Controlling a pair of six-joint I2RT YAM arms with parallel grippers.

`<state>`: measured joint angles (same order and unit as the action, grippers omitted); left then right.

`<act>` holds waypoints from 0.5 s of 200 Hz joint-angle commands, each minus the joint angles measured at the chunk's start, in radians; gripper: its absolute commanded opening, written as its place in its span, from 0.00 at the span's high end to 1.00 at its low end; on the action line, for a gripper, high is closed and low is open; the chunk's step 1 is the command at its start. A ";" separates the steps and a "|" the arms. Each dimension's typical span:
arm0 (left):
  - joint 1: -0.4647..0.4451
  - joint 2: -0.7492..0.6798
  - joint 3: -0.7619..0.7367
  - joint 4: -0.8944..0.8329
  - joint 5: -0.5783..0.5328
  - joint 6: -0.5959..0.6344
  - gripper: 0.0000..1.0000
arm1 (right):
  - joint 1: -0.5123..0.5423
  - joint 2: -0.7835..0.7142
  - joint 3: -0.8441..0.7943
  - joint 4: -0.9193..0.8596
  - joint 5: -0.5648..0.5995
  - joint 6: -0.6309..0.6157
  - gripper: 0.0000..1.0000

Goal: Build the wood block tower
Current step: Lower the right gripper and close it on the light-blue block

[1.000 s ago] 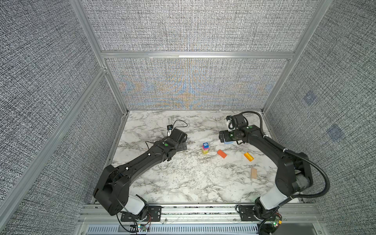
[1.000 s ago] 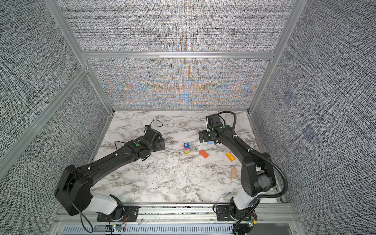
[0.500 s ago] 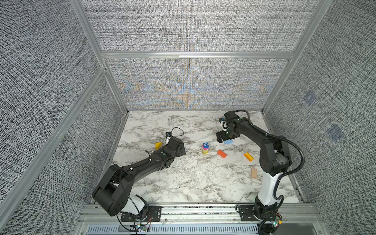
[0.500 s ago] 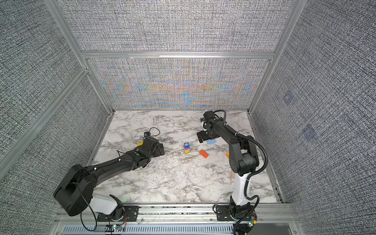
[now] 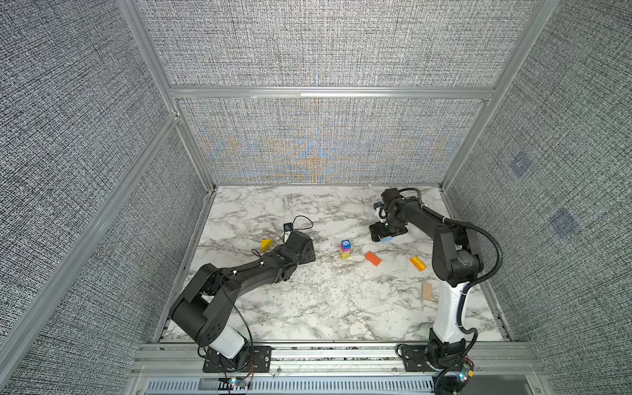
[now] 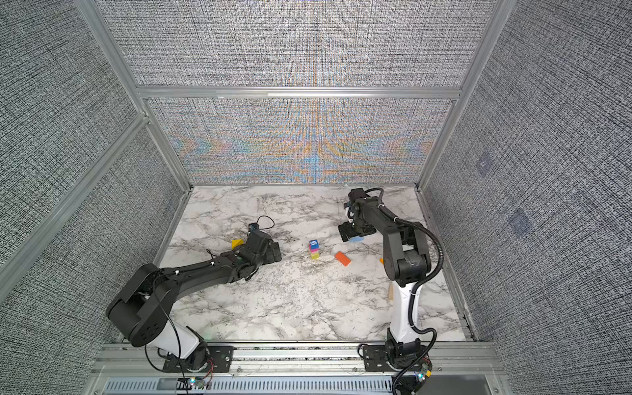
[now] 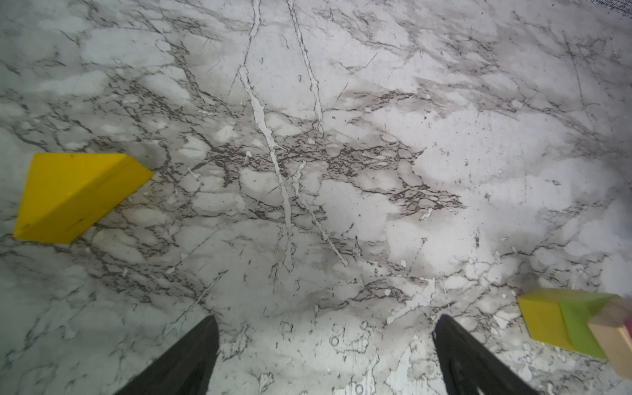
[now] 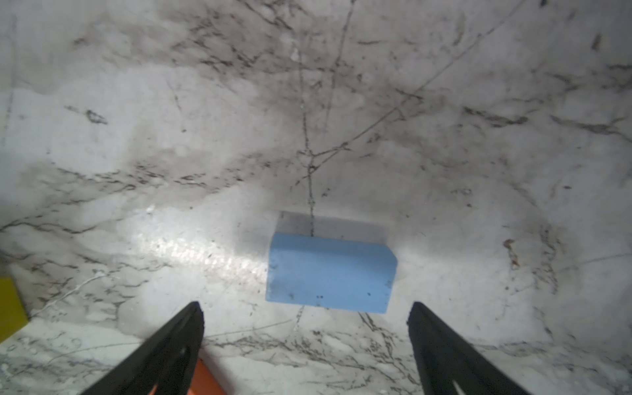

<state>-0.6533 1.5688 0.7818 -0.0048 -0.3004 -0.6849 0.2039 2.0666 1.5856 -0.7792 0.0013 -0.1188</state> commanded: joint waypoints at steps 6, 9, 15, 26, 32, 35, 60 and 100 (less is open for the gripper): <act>0.001 0.012 0.007 0.020 0.017 -0.001 0.01 | 0.002 0.016 0.005 -0.009 0.003 -0.013 0.05; 0.001 0.013 0.007 0.020 0.018 -0.002 0.01 | 0.001 0.018 0.006 -0.010 0.002 -0.013 0.05; 0.001 0.017 0.009 0.020 0.020 -0.002 0.01 | 0.001 0.023 0.009 -0.010 0.002 -0.011 0.05; 0.003 0.022 0.013 0.019 0.023 -0.002 0.01 | 0.001 0.034 0.013 -0.010 0.003 -0.009 0.05; 0.002 0.023 0.014 0.019 0.023 -0.002 0.01 | 0.001 0.036 0.013 -0.009 0.003 -0.008 0.05; 0.003 0.025 0.014 0.019 0.023 -0.002 0.01 | 0.000 0.038 0.014 -0.009 0.005 -0.008 0.05; 0.004 0.029 0.013 0.023 0.021 0.001 0.01 | -0.001 0.055 0.023 -0.009 0.020 -0.008 0.05; 0.010 0.048 0.019 0.024 0.035 -0.003 0.01 | -0.003 0.090 0.053 -0.026 0.029 -0.009 0.14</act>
<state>-0.6476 1.6081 0.7937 0.0055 -0.2787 -0.6853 0.2016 2.1399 1.6188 -0.7788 0.0185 -0.1257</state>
